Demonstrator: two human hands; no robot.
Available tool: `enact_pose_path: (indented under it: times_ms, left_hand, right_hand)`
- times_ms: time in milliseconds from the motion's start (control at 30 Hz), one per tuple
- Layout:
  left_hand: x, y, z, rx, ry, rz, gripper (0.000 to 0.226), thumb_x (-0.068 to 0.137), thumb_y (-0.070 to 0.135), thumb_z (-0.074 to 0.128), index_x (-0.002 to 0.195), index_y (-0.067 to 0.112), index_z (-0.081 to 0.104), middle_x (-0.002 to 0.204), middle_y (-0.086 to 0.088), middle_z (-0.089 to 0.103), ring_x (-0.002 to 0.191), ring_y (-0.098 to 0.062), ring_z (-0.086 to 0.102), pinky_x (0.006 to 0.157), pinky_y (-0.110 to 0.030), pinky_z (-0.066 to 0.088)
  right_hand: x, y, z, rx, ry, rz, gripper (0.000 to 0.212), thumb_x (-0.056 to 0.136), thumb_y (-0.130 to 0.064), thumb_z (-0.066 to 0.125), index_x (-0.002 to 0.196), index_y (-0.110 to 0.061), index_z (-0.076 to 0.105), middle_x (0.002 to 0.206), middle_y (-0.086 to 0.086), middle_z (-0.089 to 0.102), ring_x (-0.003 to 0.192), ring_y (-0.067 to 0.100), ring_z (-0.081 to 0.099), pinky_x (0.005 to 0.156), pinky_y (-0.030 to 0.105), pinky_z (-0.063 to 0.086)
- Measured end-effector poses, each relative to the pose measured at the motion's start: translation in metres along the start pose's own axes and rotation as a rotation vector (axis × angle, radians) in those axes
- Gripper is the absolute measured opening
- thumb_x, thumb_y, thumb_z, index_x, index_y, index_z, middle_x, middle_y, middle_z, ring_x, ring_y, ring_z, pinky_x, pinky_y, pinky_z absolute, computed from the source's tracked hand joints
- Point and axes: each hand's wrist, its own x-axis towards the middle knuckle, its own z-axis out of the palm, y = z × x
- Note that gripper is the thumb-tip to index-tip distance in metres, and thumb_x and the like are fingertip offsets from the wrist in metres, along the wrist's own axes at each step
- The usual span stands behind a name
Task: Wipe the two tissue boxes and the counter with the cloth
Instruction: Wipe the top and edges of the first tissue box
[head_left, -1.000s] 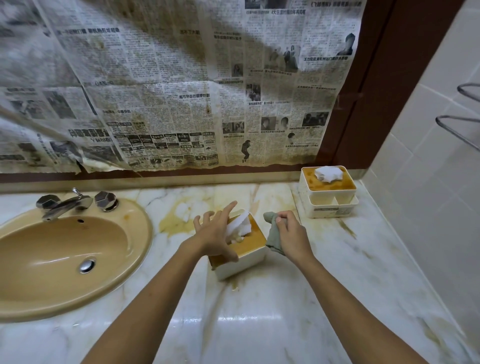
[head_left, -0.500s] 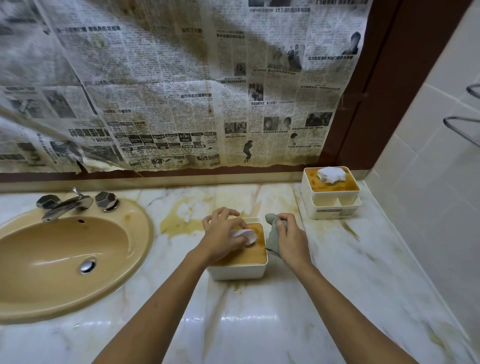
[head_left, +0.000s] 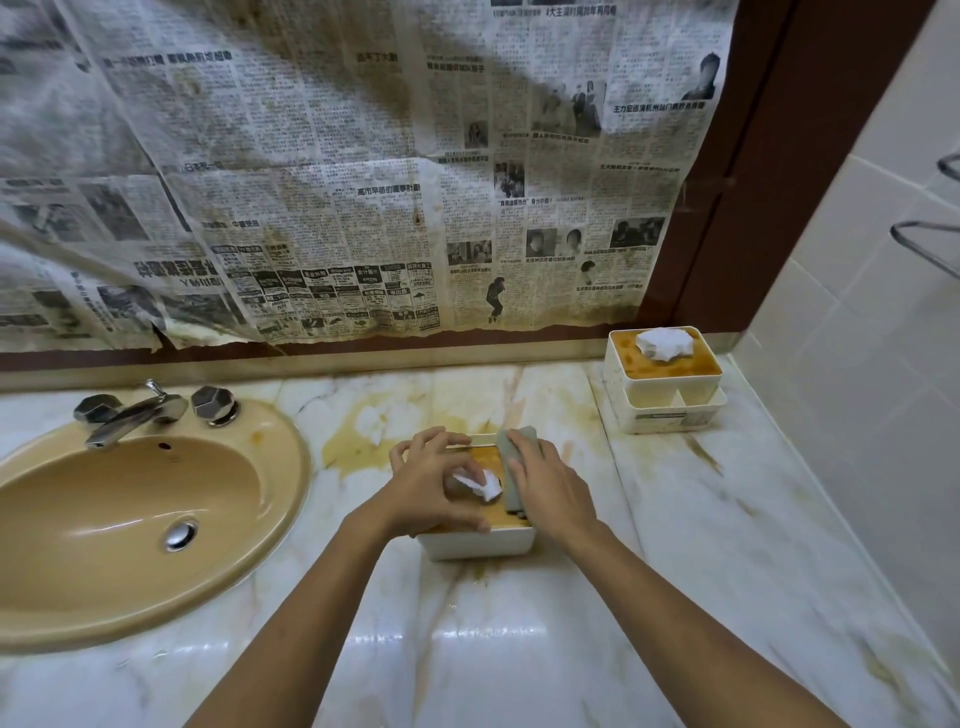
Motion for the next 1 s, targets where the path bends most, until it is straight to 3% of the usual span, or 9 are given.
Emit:
enact_pose_path:
  times_ms: [100, 300, 400, 567, 800, 1000]
  left_hand:
    - [-0.003, -0.005, 0.001, 0.113, -0.033, 0.022, 0.063, 0.047, 0.073, 0.080, 0.100, 0.042, 0.065, 0.147, 0.019, 0.034, 0.146, -0.010, 0.006, 0.114, -0.046, 0.000]
    - [0.002, 0.000, -0.001, 0.163, -0.046, -0.017, 0.063, 0.046, 0.070, 0.084, 0.099, 0.039, 0.068, 0.148, 0.017, 0.035, 0.149, -0.013, 0.003, 0.114, -0.051, -0.008]
    - [0.004, 0.002, -0.002, 0.196, -0.069, -0.018, 0.062, 0.048, 0.070, 0.084, 0.100, 0.039, 0.067, 0.149, 0.015, 0.035, 0.151, -0.016, 0.002, 0.113, -0.054, -0.012]
    - [0.003, 0.004, -0.002, 0.212, -0.077, -0.029, 0.065, 0.049, 0.070, 0.083, 0.101, 0.038, 0.062, 0.150, 0.014, 0.037, 0.153, -0.018, 0.000, 0.112, -0.056, -0.015]
    - [0.002, 0.007, -0.003, 0.181, -0.073, -0.016, 0.077, 0.049, 0.065, 0.086, 0.112, 0.041, 0.047, 0.135, 0.022, 0.043, 0.154, -0.017, 0.000, 0.111, -0.054, -0.019]
    - [0.004, 0.009, -0.006, 0.156, -0.077, -0.020, 0.096, 0.046, 0.066, 0.087, 0.123, 0.042, 0.035, 0.142, 0.018, 0.043, 0.154, -0.015, 0.005, 0.112, -0.055, -0.021]
  right_hand:
    - [-0.009, 0.006, 0.005, -0.099, -0.021, -0.023, 0.051, 0.107, -0.042, 0.025, 0.157, -0.036, 0.015, 0.151, 0.007, 0.035, 0.114, 0.028, 0.059, 0.083, 0.037, 0.053]
    - [-0.037, 0.006, 0.010, -0.206, -0.040, -0.043, 0.054, 0.107, -0.040, 0.025, 0.159, -0.032, 0.008, 0.153, 0.006, 0.030, 0.110, 0.027, 0.059, 0.076, 0.034, 0.050]
    - [-0.021, 0.004, 0.008, -0.195, -0.034, -0.019, 0.056, 0.108, -0.040, 0.024, 0.159, -0.028, 0.004, 0.152, 0.007, 0.031, 0.114, 0.027, 0.057, 0.081, 0.035, 0.052]
    - [0.010, 0.000, 0.007, -0.199, -0.038, 0.031, 0.056, 0.108, -0.039, 0.024, 0.158, -0.027, 0.005, 0.151, 0.008, 0.035, 0.112, 0.029, 0.058, 0.081, 0.039, 0.054]
    - [-0.041, 0.002, 0.010, -0.234, -0.106, 0.012, 0.055, 0.107, -0.039, 0.025, 0.158, -0.026, 0.009, 0.155, 0.007, 0.028, 0.111, 0.031, 0.057, 0.077, 0.037, 0.049]
    - [0.020, -0.003, -0.001, -0.221, -0.040, 0.038, 0.054, 0.108, -0.037, 0.027, 0.157, -0.025, 0.009, 0.153, 0.007, 0.034, 0.114, 0.032, 0.058, 0.085, 0.042, 0.054]
